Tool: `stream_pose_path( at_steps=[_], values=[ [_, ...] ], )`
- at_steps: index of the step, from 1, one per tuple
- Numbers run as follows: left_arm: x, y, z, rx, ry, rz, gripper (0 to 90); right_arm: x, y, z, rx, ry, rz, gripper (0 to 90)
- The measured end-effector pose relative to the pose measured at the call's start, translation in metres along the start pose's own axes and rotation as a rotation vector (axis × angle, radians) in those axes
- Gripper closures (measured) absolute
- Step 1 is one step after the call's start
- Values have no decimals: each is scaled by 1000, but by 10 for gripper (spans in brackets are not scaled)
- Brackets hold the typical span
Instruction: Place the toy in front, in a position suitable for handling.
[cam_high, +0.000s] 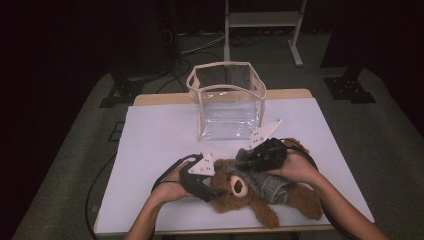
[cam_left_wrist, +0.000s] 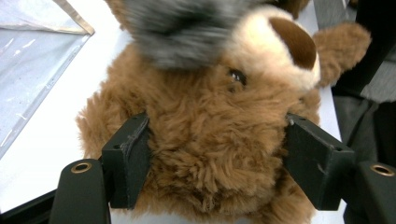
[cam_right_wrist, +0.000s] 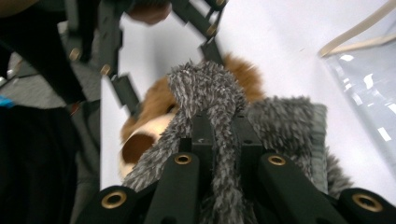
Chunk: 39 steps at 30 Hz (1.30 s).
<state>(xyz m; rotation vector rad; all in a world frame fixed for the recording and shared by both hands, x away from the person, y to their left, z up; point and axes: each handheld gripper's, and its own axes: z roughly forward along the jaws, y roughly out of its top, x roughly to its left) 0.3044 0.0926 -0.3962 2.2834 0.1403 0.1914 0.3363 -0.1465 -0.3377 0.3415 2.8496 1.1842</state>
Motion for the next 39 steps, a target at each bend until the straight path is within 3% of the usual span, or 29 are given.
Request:
stream_pose_path(
  at_steps=[5,7,8,14,18,23,31,36,39],
  values=[
    [-1,-1,0,4,-2,8,280,-2,7,12,-2,15,-2,815],
    [-1,-2,0,0,-7,12,282,-1,3,17,20,26,-14,817],
    [-1,-2,-2,-1,-11,13,288,-2,-2,15,17,39,9,818],
    [-3,0,1,9,-4,16,292,-4,-6,4,44,5,12,818],
    [-5,1,1,15,2,26,292,-5,7,14,48,-8,-5,816],
    [-6,-1,3,23,3,31,290,-8,12,25,52,4,4,816],
    [-7,1,5,16,-5,39,292,-18,-10,10,55,-19,61,817],
    [-9,2,6,20,-3,44,291,-12,2,16,49,-50,23,816],
    [-8,1,5,23,-1,47,291,-14,8,22,64,-45,4,816]
  ],
)
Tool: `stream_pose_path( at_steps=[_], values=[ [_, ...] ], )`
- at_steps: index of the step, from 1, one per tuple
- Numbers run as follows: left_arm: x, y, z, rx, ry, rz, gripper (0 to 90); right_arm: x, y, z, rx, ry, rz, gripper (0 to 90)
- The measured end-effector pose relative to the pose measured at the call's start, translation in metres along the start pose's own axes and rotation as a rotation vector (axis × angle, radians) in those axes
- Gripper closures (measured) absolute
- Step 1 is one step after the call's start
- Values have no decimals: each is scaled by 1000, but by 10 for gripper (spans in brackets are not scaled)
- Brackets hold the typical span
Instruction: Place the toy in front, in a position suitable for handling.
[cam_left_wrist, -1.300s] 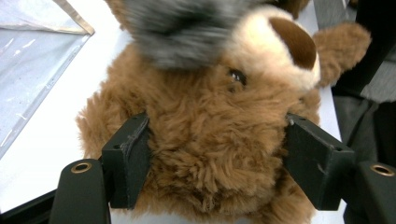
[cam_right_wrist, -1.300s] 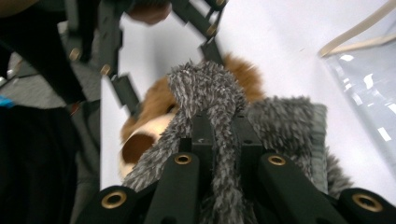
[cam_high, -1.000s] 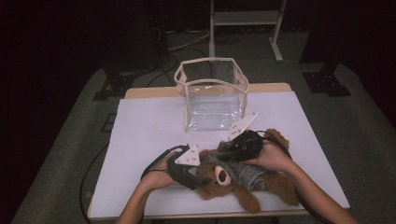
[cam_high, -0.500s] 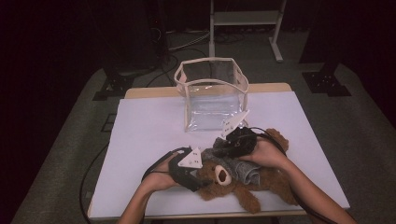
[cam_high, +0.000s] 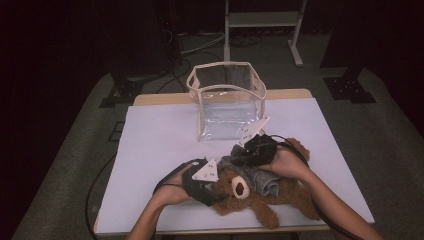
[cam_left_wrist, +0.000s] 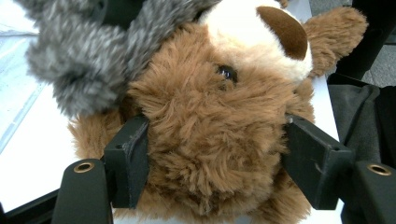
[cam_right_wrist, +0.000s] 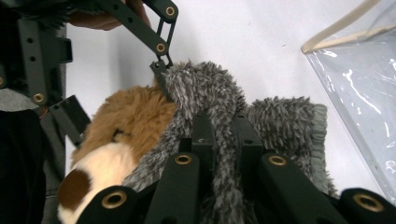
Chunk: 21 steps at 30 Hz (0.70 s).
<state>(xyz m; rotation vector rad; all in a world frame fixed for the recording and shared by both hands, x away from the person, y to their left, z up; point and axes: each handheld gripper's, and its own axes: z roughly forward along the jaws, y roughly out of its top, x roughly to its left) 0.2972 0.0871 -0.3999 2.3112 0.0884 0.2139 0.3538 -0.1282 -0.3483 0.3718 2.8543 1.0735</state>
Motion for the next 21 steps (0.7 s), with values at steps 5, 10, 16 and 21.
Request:
stream_pose_path(
  at_steps=[5,10,16,21],
  values=[
    [1,-1,-1,-10,-2,-8,291,-3,-7,-3,-4,10,28,817],
    [7,1,-9,-40,-7,-32,288,-4,-28,-18,-27,18,59,816],
    [7,4,-11,-72,-34,-54,300,7,-26,-21,-62,67,45,815],
    [6,3,-6,-52,-32,-44,294,14,-14,-14,-66,81,5,815]
  ],
)
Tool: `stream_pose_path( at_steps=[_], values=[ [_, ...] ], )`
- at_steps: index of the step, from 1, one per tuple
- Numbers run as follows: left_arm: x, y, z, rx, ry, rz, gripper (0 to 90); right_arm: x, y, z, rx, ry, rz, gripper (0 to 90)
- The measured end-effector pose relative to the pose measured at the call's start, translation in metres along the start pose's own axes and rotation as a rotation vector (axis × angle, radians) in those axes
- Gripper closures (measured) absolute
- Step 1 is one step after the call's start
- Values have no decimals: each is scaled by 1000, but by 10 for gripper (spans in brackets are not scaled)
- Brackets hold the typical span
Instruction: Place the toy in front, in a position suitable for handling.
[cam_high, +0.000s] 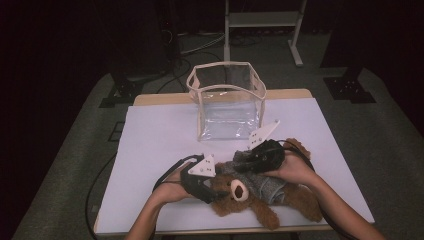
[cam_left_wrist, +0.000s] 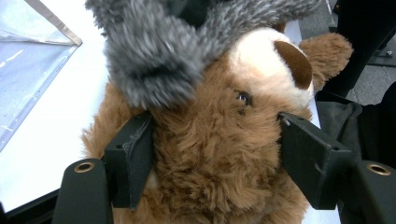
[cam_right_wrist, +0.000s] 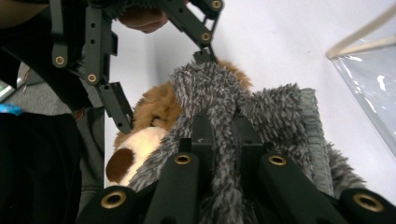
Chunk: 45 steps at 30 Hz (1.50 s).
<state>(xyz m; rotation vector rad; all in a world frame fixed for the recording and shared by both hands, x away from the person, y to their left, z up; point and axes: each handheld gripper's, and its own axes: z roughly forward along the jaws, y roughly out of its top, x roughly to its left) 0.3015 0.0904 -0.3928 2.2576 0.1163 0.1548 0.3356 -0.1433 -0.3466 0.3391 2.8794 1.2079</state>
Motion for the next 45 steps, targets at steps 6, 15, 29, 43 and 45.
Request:
stream_pose_path(
  at_steps=[6,15,29,43,45],
  values=[
    [0,-1,1,11,16,-7,296,-4,-9,-13,35,-29,-1,815],
    [2,4,-4,7,20,-16,277,-4,-28,-29,18,-40,39,815],
    [-1,8,4,24,-8,-13,282,9,-4,-2,0,-19,-34,816],
    [0,13,-1,14,7,-8,257,8,-29,-22,45,-58,-8,816],
    [2,17,-4,-8,16,-19,235,12,-31,-19,44,-50,4,816]
  ],
)
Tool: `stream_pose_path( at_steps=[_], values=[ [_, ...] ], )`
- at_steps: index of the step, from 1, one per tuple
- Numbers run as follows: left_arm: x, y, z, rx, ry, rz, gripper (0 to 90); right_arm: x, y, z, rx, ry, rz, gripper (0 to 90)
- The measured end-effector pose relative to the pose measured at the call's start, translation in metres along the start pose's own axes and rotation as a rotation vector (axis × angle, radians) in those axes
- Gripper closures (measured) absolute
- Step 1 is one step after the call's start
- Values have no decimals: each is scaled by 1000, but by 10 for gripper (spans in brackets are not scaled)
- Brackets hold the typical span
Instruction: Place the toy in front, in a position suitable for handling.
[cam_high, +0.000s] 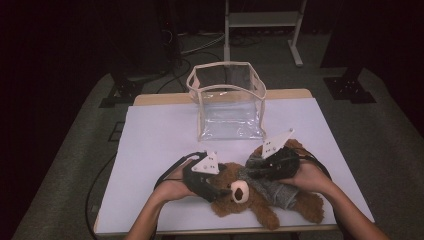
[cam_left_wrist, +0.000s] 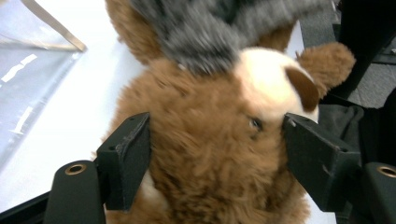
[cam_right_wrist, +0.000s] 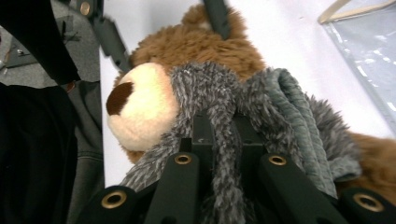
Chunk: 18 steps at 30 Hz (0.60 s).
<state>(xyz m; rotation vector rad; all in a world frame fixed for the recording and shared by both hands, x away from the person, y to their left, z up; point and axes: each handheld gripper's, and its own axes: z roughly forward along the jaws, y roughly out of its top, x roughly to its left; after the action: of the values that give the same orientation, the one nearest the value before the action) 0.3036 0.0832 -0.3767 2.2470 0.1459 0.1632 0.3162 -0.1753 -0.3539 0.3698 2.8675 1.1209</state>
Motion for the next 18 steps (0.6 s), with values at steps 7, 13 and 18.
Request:
stream_pose_path(
  at_steps=[7,13,18],
  values=[
    [3,-1,7,6,-20,-36,262,3,12,-2,-8,5,-40,816],
    [-1,0,7,28,-36,-9,299,1,35,16,-6,24,-76,815],
    [0,-1,7,15,-40,-13,299,-2,24,14,16,46,-43,816]
  ],
)
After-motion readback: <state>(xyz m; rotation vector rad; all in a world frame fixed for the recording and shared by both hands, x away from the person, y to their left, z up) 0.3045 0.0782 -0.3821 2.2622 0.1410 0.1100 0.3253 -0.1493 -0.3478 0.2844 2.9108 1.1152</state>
